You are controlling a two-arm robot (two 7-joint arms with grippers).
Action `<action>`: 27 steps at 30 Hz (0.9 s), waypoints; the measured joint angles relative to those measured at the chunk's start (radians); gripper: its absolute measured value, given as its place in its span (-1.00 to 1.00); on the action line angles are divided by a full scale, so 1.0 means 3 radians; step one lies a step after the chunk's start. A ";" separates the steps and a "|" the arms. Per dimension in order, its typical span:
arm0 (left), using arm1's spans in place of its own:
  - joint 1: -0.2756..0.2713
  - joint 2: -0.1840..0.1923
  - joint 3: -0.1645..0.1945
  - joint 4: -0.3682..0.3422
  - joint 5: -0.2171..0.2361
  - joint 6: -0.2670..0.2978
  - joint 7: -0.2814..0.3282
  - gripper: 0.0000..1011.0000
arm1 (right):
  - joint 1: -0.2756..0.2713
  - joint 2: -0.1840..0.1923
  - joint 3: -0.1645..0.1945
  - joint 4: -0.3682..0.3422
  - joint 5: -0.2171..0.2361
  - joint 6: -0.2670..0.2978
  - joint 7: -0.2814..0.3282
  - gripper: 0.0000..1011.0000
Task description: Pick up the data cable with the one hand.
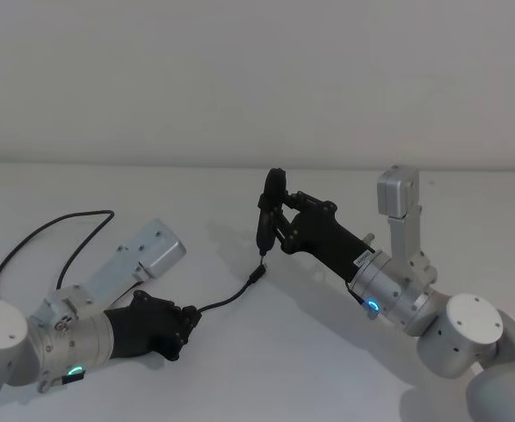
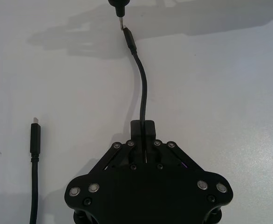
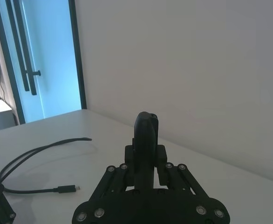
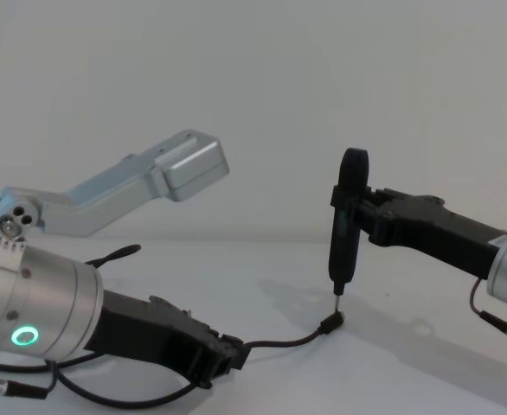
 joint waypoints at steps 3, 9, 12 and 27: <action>0.0000 0.0000 0.0000 0.0000 0.0000 0.0000 0.0000 -0.90 | 0.0001 -0.0003 0.0005 0.0005 0.0000 -0.0003 0.0002 -0.46; 0.0000 0.0000 0.0000 0.0000 0.0000 0.0000 0.0000 -0.90 | 0.0002 -0.0007 0.0011 0.0012 0.0002 -0.0011 0.0004 -0.46; 0.0000 0.0000 0.0000 0.0000 0.0000 0.0000 0.0000 -0.91 | 0.0002 -0.0008 0.0013 0.0014 0.0003 -0.0013 0.0005 -0.46; 0.0000 0.0000 0.0000 0.0000 0.0000 0.0000 0.0000 -0.90 | 0.0002 -0.0013 0.0019 0.0021 0.0008 -0.0020 0.0009 -0.46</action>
